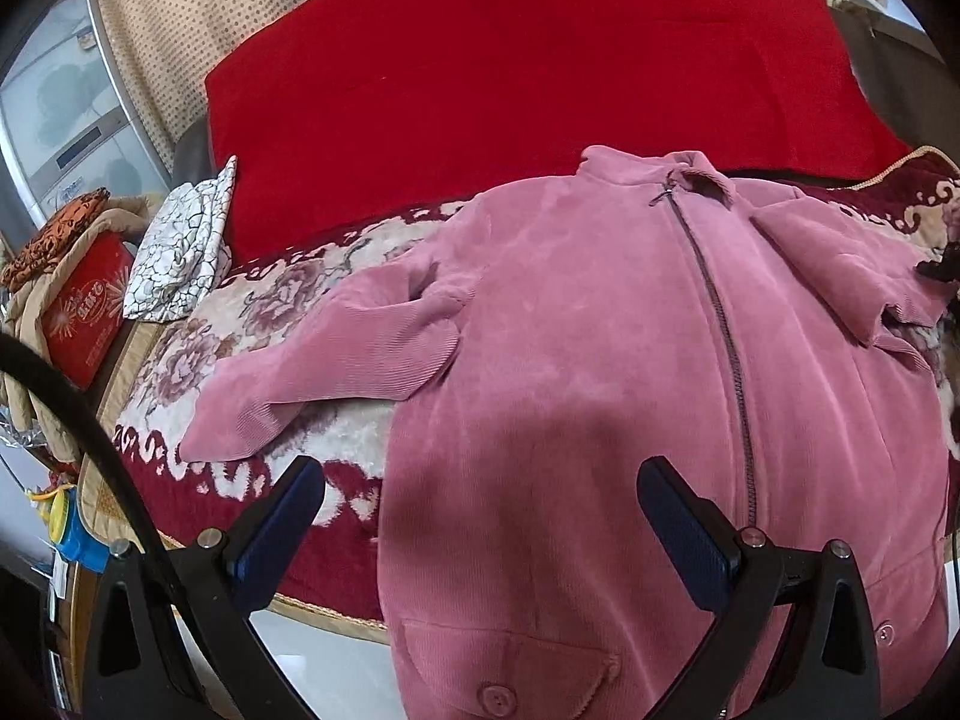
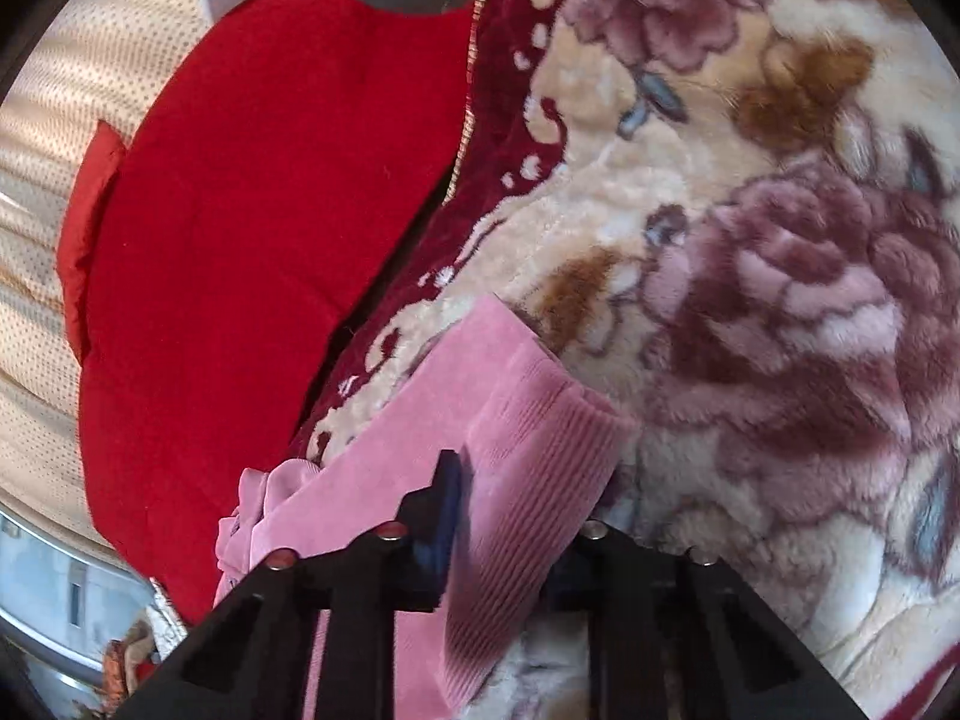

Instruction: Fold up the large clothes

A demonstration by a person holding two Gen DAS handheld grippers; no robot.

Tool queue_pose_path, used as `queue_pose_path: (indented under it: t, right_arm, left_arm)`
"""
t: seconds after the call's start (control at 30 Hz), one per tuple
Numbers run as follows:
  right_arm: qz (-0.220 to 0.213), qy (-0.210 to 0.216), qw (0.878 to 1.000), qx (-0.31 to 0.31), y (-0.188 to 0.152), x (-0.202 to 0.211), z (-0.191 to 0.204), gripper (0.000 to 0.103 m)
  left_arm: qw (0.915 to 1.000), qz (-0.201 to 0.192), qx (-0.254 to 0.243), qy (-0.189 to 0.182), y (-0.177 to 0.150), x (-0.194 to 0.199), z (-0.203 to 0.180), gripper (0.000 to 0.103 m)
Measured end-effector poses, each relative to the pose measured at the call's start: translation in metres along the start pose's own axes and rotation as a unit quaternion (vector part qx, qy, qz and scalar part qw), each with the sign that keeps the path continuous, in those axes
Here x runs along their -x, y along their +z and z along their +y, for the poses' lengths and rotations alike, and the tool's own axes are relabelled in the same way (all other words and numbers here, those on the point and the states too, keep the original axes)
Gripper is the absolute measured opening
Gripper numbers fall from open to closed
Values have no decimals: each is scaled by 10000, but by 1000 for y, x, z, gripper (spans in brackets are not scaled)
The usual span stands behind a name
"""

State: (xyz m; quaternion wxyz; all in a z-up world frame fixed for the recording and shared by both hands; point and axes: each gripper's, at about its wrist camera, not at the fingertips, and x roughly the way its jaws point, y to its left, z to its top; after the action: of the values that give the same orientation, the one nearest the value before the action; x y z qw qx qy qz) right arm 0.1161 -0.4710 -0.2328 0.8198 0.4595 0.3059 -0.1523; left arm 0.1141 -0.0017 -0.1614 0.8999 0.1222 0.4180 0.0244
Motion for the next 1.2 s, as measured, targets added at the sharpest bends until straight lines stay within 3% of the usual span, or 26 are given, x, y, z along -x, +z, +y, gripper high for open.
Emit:
queue_pose_path:
  t: [0.17, 0.27, 0.4, 0.6, 0.63, 0.7, 0.73, 0.83, 0.93, 1.0, 1.07, 1.2]
  right_arm:
    - [-232, 470, 9958, 747, -14, 26, 59, 11]
    - [-235, 908, 9883, 1200, -33, 41, 114, 11]
    - [-67, 1621, 9690, 1864, -78, 56, 199, 11]
    - [653, 2558, 9293, 2581, -173, 46, 305, 15]
    - [899, 2682, 9215, 2661, -190, 40, 319, 20]
    - [1408, 2775, 9097, 2748, -215, 29, 338, 57]
    - [1659, 2888, 9040, 2680, -224, 23, 342, 90]
    - [1548, 3195, 8983, 2588, -231, 27, 334, 93]
    - [972, 2586, 9112, 3055, -221, 32, 320, 91]
    - [849, 2143, 9182, 3221, -218, 29, 306, 83]
    - [889, 1643, 9228, 3370, -218, 18, 290, 69]
    - [1130, 756, 9202, 3671, -226, -19, 254, 60]
  left_arm:
    - [9995, -38, 290, 67, 1, -4, 26, 103]
    - [9985, -110, 528, 104, 0, -2, 47, 103]
    - [9958, -181, 862, 245, -4, -1, 81, 103]
    - [9899, -150, 1331, 465, -14, -2, 127, 103]
    - [9889, -137, 1391, 494, -16, -3, 134, 103]
    - [9874, -140, 1468, 575, -20, -3, 145, 103]
    - [9866, -144, 1500, 629, -23, -2, 151, 103]
    - [9844, -117, 1616, 693, -29, -5, 166, 103]
    - [9825, -17, 1741, 654, -34, -14, 178, 103]
    - [9806, -7, 1857, 624, -38, -20, 189, 103]
    - [9785, -27, 1971, 606, -41, -24, 198, 103]
    - [9693, 75, 2436, 335, -51, -39, 225, 103]
